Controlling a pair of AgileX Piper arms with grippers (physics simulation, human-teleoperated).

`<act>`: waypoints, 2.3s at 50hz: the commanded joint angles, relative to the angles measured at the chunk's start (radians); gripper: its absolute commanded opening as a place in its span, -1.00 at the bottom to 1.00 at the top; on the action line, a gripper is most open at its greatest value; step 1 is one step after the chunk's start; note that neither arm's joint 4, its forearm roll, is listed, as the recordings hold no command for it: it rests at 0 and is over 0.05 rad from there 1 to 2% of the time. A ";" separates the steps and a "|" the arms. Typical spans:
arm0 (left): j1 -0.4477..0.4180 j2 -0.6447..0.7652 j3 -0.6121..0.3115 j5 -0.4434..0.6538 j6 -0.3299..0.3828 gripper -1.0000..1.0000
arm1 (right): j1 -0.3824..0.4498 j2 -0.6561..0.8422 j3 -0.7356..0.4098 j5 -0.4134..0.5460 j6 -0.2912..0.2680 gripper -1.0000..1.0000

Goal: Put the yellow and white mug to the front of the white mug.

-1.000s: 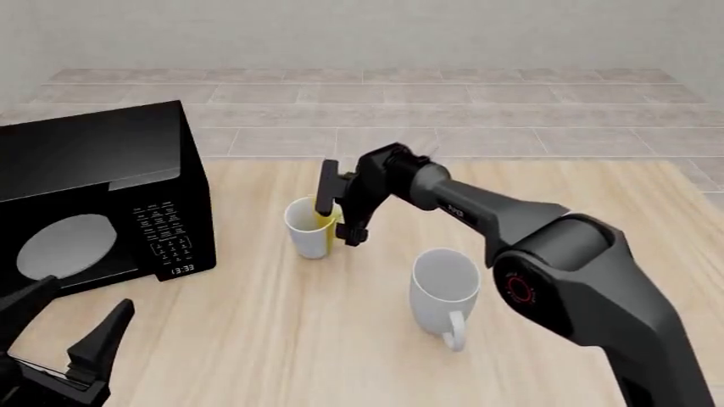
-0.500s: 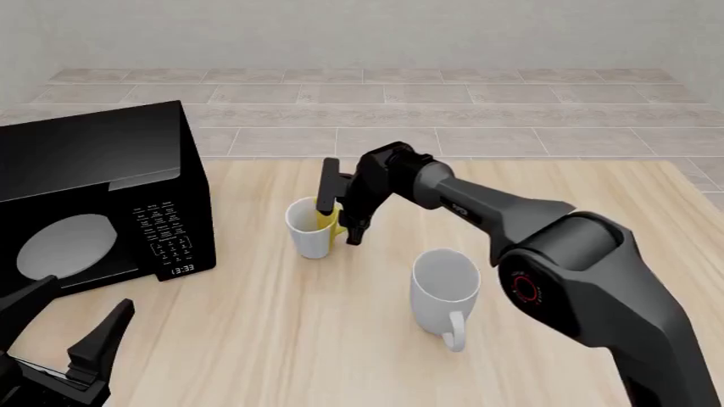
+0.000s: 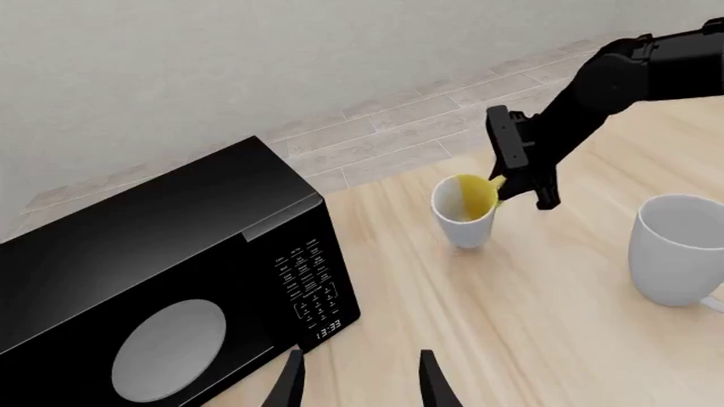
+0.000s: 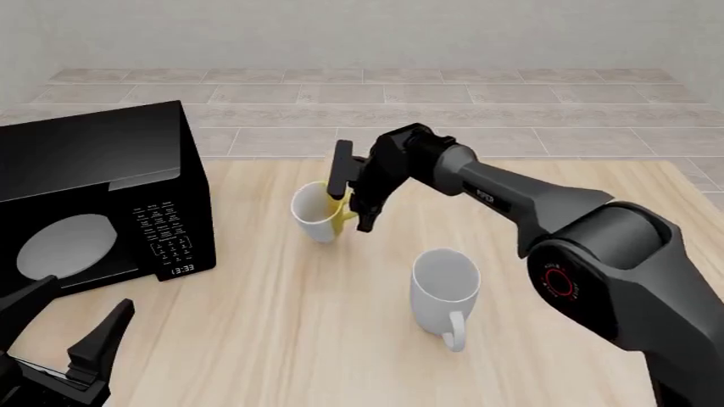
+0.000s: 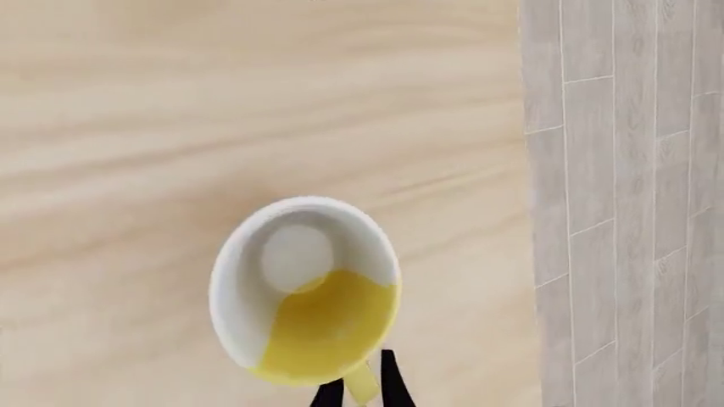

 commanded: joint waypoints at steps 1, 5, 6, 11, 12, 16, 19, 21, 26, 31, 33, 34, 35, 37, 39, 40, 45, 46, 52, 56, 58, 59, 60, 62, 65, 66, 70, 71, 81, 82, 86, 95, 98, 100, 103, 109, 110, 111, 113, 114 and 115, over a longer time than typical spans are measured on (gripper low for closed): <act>0.000 0.000 0.000 0.000 0.000 1.00 | -0.013 -0.050 0.012 0.009 0.027 -1.00; 0.000 0.000 0.000 0.000 0.000 1.00 | -0.015 -0.068 0.025 0.008 0.039 -1.00; 0.000 0.000 0.000 0.000 0.000 1.00 | -0.015 -0.073 0.027 0.007 0.043 -1.00; 0.000 0.000 0.000 0.000 0.000 1.00 | -0.022 -0.097 0.047 0.004 0.058 -1.00; 0.000 0.000 0.000 0.000 0.000 1.00 | -0.023 -0.104 0.055 0.001 0.060 -1.00; 0.000 0.000 0.000 0.000 0.000 1.00 | -0.028 -0.132 0.080 -0.008 0.076 -1.00; 0.000 0.000 0.000 0.000 0.000 1.00 | -0.034 -0.148 0.104 -0.019 0.083 -1.00; 0.000 0.000 0.000 0.000 0.000 1.00 | -0.038 -0.159 0.119 -0.026 0.087 -1.00; 0.000 0.000 0.000 0.000 0.000 1.00 | -0.051 -0.185 0.154 -0.038 0.103 -1.00; 0.000 0.000 0.000 0.000 0.000 1.00 | -0.062 -0.211 0.186 -0.050 0.126 -1.00; 0.000 0.000 0.000 0.000 0.000 1.00 | -0.069 -0.219 0.202 -0.058 0.133 -1.00; 0.000 0.000 0.000 0.000 0.000 1.00 | -0.070 -0.224 0.208 -0.060 0.139 -1.00; 0.000 0.000 0.000 0.000 0.000 1.00 | -0.072 -0.233 0.219 -0.065 0.145 -1.00; 0.000 0.000 0.000 0.000 0.000 1.00 | -0.071 -0.250 0.237 -0.073 0.161 -1.00; 0.000 0.000 0.000 0.000 0.000 1.00 | -0.083 -0.267 0.261 -0.084 0.165 -1.00; 0.000 0.000 0.000 0.000 0.000 1.00 | -0.085 -0.272 0.268 -0.086 0.169 -1.00; 0.000 0.000 0.000 0.000 0.000 1.00 | -0.100 -0.310 0.307 -0.105 0.185 -1.00; 0.000 0.000 0.000 0.000 0.000 1.00 | -0.102 -0.315 0.315 -0.109 0.185 -1.00; 0.000 0.000 0.000 0.000 0.000 1.00 | -0.116 -0.343 0.364 -0.134 0.196 -1.00; 0.000 0.000 0.000 0.000 0.000 1.00 | -0.133 -0.370 0.395 -0.144 0.202 -1.00; 0.000 0.000 0.000 0.000 0.000 1.00 | -0.137 -0.377 0.402 -0.147 0.205 -1.00; 0.000 0.000 0.000 0.000 0.000 1.00 | -0.145 -0.385 0.412 -0.151 0.205 -1.00; 0.000 0.000 0.000 0.000 0.000 1.00 | -0.145 -0.385 0.412 -0.151 0.205 -1.00; 0.000 0.000 0.000 0.000 0.000 1.00 | -0.157 -0.401 0.428 -0.156 0.213 -1.00; 0.000 0.000 0.000 0.000 0.000 1.00 | -0.166 -0.408 0.444 -0.163 0.216 -1.00; 0.000 0.000 0.000 0.000 0.000 1.00 | -0.169 -0.410 0.447 -0.164 0.219 -1.00; 0.000 0.000 0.000 0.000 0.000 1.00 | -0.178 -0.418 0.470 -0.177 0.226 -1.00; 0.000 0.000 0.000 0.000 0.000 1.00 | -0.179 -0.420 0.475 -0.180 0.228 -1.00; 0.000 0.000 0.000 0.000 0.000 1.00 | -0.195 -0.436 0.534 -0.213 0.250 -1.00; 0.000 0.000 0.000 0.000 0.000 1.00 | -0.204 -0.437 0.546 -0.221 0.247 -1.00; 0.000 0.000 0.000 0.000 0.000 1.00 | -0.212 -0.445 0.577 -0.237 0.250 -1.00; 0.000 0.000 0.000 0.000 0.000 1.00 | -0.224 -0.458 0.622 -0.267 0.265 -1.00; 0.000 0.000 0.000 0.000 0.000 1.00 | -0.225 -0.461 0.629 -0.271 0.269 -1.00; 0.000 0.000 0.000 0.000 0.000 1.00 | -0.230 -0.464 0.638 -0.281 0.270 -1.00; 0.000 0.000 0.000 0.000 0.000 1.00 | -0.237 -0.466 0.647 -0.293 0.276 -1.00; 0.000 0.000 0.000 0.000 0.000 1.00 | -0.246 -0.461 0.662 -0.317 0.292 -1.00; 0.000 0.000 0.000 0.000 0.000 1.00 | -0.249 -0.462 0.661 -0.322 0.298 -1.00; 0.000 0.000 0.000 0.000 0.000 1.00 | -0.251 -0.460 0.661 -0.324 0.300 -1.00; 0.000 0.000 0.000 0.000 0.000 1.00 | -0.261 -0.452 0.660 -0.331 0.302 -1.00; 0.000 0.000 0.000 0.000 0.000 1.00 | -0.264 -0.450 0.660 -0.333 0.303 -1.00; 0.000 0.000 0.000 0.000 0.000 1.00 | -0.270 -0.446 0.657 -0.337 0.305 -1.00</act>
